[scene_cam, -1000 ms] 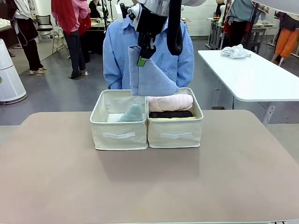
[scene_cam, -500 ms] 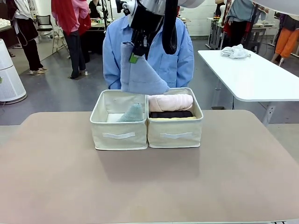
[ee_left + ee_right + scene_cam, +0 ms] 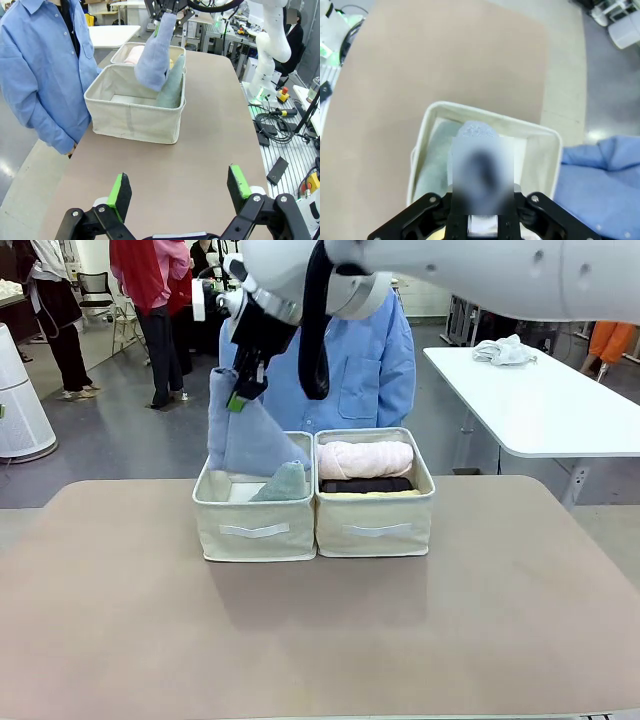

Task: Sort the towels based on their folding style.
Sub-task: Pick up another triangle-folded towel from the table and place it in the left Fabric basket.

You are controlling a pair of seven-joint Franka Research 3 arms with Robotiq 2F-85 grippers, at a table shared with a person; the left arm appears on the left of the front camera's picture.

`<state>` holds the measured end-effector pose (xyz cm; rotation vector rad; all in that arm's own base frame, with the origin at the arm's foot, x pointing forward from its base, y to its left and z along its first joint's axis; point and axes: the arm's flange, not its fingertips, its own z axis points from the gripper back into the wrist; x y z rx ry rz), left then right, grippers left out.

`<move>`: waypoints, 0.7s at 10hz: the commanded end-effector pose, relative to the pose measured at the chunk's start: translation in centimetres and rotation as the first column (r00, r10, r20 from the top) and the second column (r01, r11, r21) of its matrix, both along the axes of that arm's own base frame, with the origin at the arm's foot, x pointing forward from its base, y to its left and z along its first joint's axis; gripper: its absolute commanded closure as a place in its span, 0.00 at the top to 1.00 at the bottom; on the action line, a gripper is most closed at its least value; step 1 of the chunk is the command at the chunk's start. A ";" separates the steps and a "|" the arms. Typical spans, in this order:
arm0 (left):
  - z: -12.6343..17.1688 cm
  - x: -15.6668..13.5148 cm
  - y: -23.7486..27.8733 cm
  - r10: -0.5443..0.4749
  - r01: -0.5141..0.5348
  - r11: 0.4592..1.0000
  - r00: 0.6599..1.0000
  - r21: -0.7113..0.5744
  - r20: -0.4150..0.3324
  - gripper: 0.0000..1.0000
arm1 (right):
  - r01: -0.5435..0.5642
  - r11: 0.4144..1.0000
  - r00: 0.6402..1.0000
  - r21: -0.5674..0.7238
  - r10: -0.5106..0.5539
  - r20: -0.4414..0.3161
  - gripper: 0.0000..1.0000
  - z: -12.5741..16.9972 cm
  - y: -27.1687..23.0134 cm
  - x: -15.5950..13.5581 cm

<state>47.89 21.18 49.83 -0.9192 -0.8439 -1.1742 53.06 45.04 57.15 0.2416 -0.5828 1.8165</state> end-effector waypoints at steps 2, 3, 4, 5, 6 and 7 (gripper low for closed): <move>0.1 -0.1 0.0 0.009 -0.009 1.000 1.000 0.007 0.002 1.00 | 0.003 1.000 1.000 -0.016 -0.003 -0.016 0.19 0.9 2.8 1.7; 0.1 -0.1 0.0 0.009 -0.009 1.000 1.000 0.007 0.002 1.00 | 0.011 1.000 1.000 -0.028 -0.011 -0.016 0.19 0.6 3.2 2.1; 0.1 -0.1 0.0 0.009 -0.009 1.000 1.000 0.007 0.002 1.00 | 0.019 0.999 1.000 -0.046 -0.020 -0.020 0.19 0.0 3.3 2.5; 0.1 -0.1 0.0 0.009 -0.009 1.000 1.000 0.007 0.002 1.00 | 0.025 0.997 0.999 -0.071 -0.027 -0.025 0.19 -0.6 3.3 2.9; 0.1 -0.1 0.0 0.009 -0.009 1.000 1.000 0.007 0.002 1.00 | 0.026 0.994 0.999 -0.108 -0.028 -0.025 0.19 -1.1 3.4 3.1; 0.1 -0.1 0.0 0.009 -0.009 1.000 1.000 0.007 0.002 1.00 | 0.031 0.990 0.999 -0.137 -0.034 -0.020 0.19 -1.4 3.5 3.2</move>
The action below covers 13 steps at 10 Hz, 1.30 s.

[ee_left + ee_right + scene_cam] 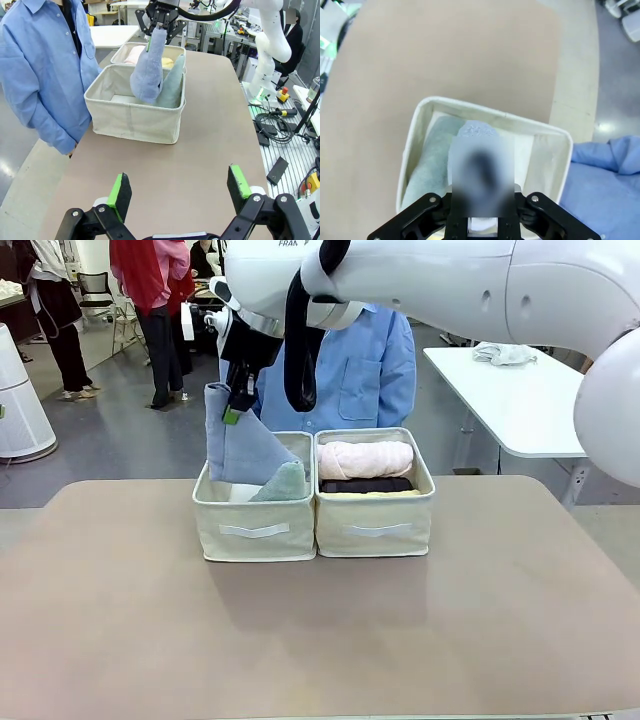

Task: Sort the towels based on their folding style.
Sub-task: Pick up another triangle-folded towel from the table and place it in the left Fabric basket.

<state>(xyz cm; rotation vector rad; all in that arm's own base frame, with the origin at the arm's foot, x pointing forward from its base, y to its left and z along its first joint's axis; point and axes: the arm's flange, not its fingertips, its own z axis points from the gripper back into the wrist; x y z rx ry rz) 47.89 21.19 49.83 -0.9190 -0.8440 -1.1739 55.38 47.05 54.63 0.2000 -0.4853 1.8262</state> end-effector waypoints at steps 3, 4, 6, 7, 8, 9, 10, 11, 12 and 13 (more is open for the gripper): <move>0.1 -0.1 0.0 0.008 -0.008 1.000 1.000 0.007 0.002 1.00 | 0.014 0.995 0.999 -0.095 -0.017 -0.029 0.19 -0.7 2.1 1.4; 0.1 -0.1 0.0 0.008 -0.008 1.000 1.000 0.007 0.002 1.00 | 0.009 0.993 0.999 -0.118 -0.014 -0.039 0.19 -1.7 2.2 1.8; 0.1 -0.1 0.0 0.008 -0.008 1.000 1.000 0.007 0.002 1.00 | 0.007 0.991 0.999 -0.135 -0.014 -0.051 0.19 -2.9 2.6 2.2; 0.1 -0.1 0.0 0.008 -0.008 1.000 1.000 0.007 0.002 1.00 | 0.010 0.990 0.998 -0.138 -0.018 -0.055 0.19 -3.5 2.7 2.2; 0.1 -0.1 0.0 0.008 -0.008 1.000 1.000 0.007 0.002 1.00 | 0.012 0.990 0.998 -0.140 -0.021 -0.061 0.19 -3.9 2.8 2.4; 0.1 -0.1 0.0 0.008 -0.008 1.000 1.000 0.007 0.002 1.00 | 0.011 0.989 0.998 -0.146 -0.021 -0.065 0.19 -4.4 3.1 2.5; 0.1 -0.1 0.0 0.008 -0.008 1.000 1.000 0.007 0.002 1.00 | 0.010 0.988 0.997 -0.152 -0.021 -0.070 0.19 -4.9 3.4 2.6; 0.1 -0.1 0.0 0.008 -0.008 1.000 1.000 0.007 0.002 1.00 | 0.011 0.988 0.997 -0.156 -0.023 -0.076 0.19 -5.5 3.8 2.7; 0.1 -0.1 0.0 0.008 -0.008 1.000 1.000 0.007 0.002 1.00 | 0.008 0.987 0.997 -0.158 -0.021 -0.081 0.19 -5.9 4.0 2.7; 0.1 -0.1 0.0 0.008 -0.008 1.000 1.000 0.007 0.002 1.00 | 0.010 0.985 0.996 -0.170 -0.025 -0.084 0.19 -6.5 4.3 2.8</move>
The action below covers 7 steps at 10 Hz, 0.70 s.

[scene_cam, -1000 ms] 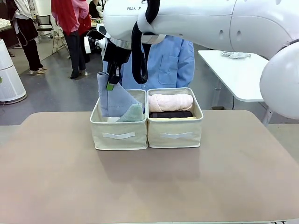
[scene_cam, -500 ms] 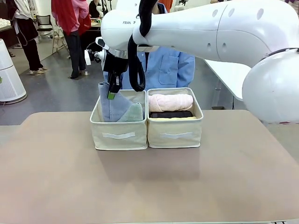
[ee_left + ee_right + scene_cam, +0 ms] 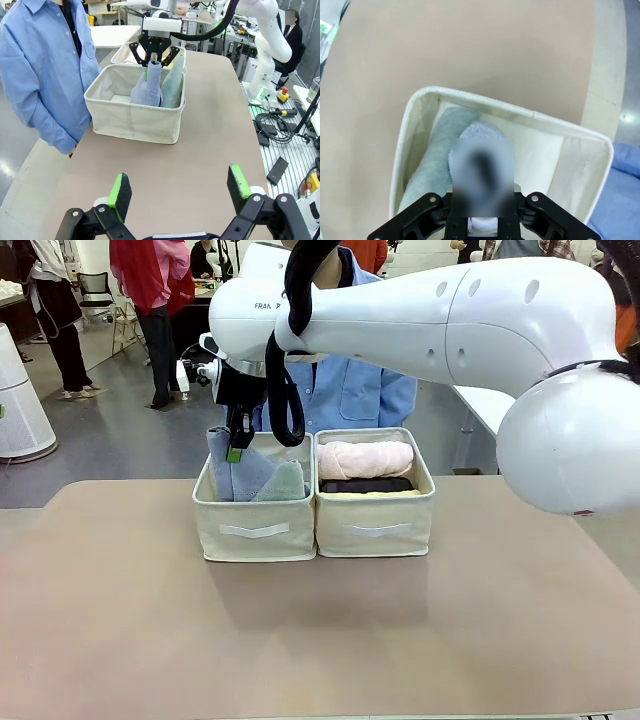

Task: Sort the towels based on their folding style.
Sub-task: Pick up another triangle-folded towel from the table and place it in the left Fabric basket.

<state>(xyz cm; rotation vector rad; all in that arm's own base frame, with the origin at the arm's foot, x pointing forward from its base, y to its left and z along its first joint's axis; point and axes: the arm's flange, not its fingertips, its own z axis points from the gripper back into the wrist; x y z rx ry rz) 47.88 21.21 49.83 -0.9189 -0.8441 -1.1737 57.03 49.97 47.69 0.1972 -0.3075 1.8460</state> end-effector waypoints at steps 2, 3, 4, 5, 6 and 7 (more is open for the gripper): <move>0.1 -0.1 0.0 0.008 -0.008 1.000 1.000 0.007 0.002 1.00 | 0.013 0.998 1.000 -0.064 -0.014 -0.014 0.19 -0.5 1.9 1.0; 0.1 -0.1 0.0 0.008 -0.008 1.000 1.000 0.007 0.002 1.00 | 0.004 0.998 1.000 -0.070 -0.005 -0.019 0.19 -0.9 2.1 0.9; 0.1 -0.1 0.0 0.008 -0.008 1.000 1.000 0.007 0.002 1.00 | -0.008 0.997 1.000 -0.074 0.006 -0.028 0.19 -1.2 2.2 0.8; 0.1 -0.1 0.0 0.008 -0.008 1.000 1.000 0.007 0.002 1.00 | -0.025 0.997 0.999 -0.076 0.023 -0.030 0.19 -1.4 2.4 0.6; 0.1 -0.1 0.0 0.008 -0.008 1.000 1.000 0.007 0.002 1.00 | -0.026 0.996 0.999 -0.081 0.023 -0.032 0.19 -1.4 2.5 0.5; 0.1 -0.1 0.0 0.008 -0.008 1.000 1.000 0.007 0.002 1.00 | -0.028 0.996 0.999 -0.079 0.026 -0.029 0.19 -1.3 2.5 0.5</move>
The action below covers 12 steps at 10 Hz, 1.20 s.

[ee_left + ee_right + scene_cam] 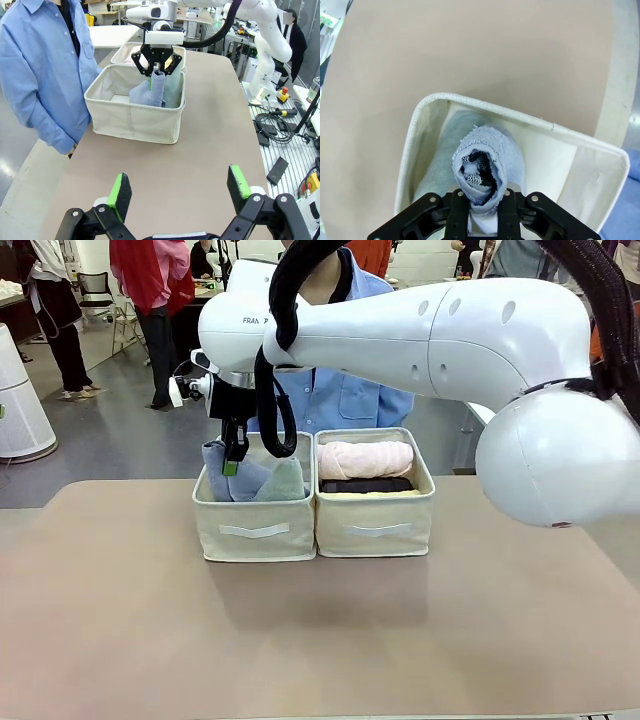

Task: Sort the towels based on their folding style.
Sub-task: Pick up another triangle-folded towel from the table and place it in the left Fabric basket.

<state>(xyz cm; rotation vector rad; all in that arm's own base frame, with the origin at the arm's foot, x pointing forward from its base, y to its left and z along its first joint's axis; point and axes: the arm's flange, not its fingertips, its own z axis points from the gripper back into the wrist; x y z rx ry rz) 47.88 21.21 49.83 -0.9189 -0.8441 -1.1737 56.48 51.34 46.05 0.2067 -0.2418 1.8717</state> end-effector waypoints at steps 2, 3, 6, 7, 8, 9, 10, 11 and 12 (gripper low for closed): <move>0.1 -0.1 0.0 0.008 -0.008 1.000 1.000 0.007 0.002 1.00 | -0.020 0.999 0.999 -0.028 0.021 0.024 0.19 0.3 1.1 1.0; 0.1 -0.1 0.0 0.008 -0.008 1.000 1.000 0.007 0.002 1.00 | -0.021 0.999 1.000 -0.025 0.022 0.023 0.24 0.3 1.1 1.1; 0.1 -0.1 0.0 0.008 -0.008 1.000 1.000 0.007 0.002 1.00 | -0.020 1.000 1.000 -0.018 0.020 0.018 0.43 0.4 1.0 1.1; 0.1 -0.1 0.0 0.008 -0.008 1.000 1.000 0.007 0.002 1.00 | -0.020 1.000 1.000 -0.016 0.021 0.017 0.64 0.4 1.0 1.1; 0.1 -0.1 0.0 0.008 -0.008 1.000 1.000 0.007 0.002 1.00 | -0.020 1.000 1.000 -0.017 0.020 0.017 0.63 0.4 1.0 1.1; 0.1 -0.1 0.0 0.008 -0.008 1.000 1.000 0.007 0.002 1.00 | -0.020 1.000 1.000 -0.017 0.021 0.018 0.84 0.5 1.0 1.1; 0.1 -0.1 0.0 0.008 -0.008 1.000 1.000 0.007 0.002 1.00 | -0.016 1.000 1.000 -0.018 0.017 0.020 0.83 0.4 1.0 1.1; 0.1 -0.1 0.0 0.008 -0.008 1.000 1.000 0.007 0.002 1.00 | -0.016 1.000 1.000 -0.017 0.016 0.020 1.00 0.4 1.0 1.1; 0.1 -0.1 0.0 0.008 -0.008 1.000 1.000 0.007 0.002 1.00 | -0.014 1.000 1.000 -0.016 0.014 0.026 1.00 0.5 0.9 1.1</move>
